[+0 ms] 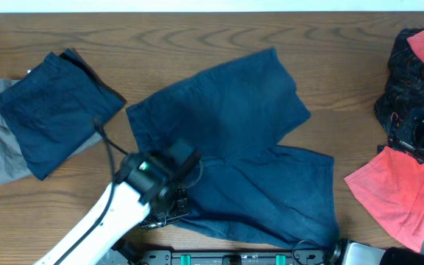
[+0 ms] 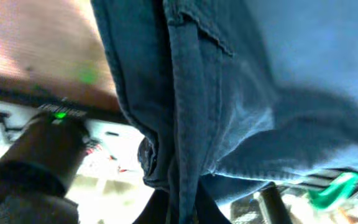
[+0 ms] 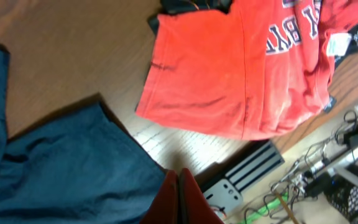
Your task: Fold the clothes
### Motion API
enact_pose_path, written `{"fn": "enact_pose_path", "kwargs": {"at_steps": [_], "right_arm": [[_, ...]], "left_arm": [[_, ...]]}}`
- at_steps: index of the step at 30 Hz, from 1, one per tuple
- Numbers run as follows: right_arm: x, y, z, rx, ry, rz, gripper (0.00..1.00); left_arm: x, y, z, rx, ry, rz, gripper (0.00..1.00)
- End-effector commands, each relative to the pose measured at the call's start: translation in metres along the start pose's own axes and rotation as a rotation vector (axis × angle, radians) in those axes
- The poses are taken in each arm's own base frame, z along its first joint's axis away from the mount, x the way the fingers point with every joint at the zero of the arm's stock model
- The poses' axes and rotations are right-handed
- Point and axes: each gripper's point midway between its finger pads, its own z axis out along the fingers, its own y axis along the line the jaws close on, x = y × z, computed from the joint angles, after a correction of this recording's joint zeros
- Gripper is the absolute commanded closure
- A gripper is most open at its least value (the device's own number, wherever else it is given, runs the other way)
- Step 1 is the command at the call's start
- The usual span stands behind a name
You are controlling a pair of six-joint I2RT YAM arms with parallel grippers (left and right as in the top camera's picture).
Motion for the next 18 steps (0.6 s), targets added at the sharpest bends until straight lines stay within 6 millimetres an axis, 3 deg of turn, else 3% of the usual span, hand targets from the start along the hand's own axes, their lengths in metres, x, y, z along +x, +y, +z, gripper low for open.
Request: {"fn": "enact_pose_path", "kwargs": {"at_steps": [1,6,7,13,15,18], "right_arm": [[0.001,0.013,-0.008,-0.043,-0.026,-0.069,0.98],[0.035,0.052,-0.002,-0.208,0.104,-0.218,0.80],[0.043,0.055,0.004,-0.204,0.137,-0.224,0.75],[0.096,0.072,0.054,-0.215,0.341,-0.253,0.71],[0.115,0.077,0.071,-0.219,0.405,-0.238,0.65],[0.143,0.076,0.094,-0.179,0.482,-0.223,0.47]], "left_arm": [[-0.007,0.000,-0.004,0.021,-0.070,-0.067,0.94],[-0.018,0.005,0.000,-0.033,-0.110,-0.071,0.94],[-0.020,0.004,0.002,-0.043,-0.114,-0.071,0.94],[-0.027,-0.001,0.014,-0.077,-0.091,-0.075,0.94],[-0.028,-0.002,0.018,-0.092,-0.081,-0.076,0.94],[-0.029,-0.003,0.021,-0.107,-0.070,-0.078,0.94]]}}
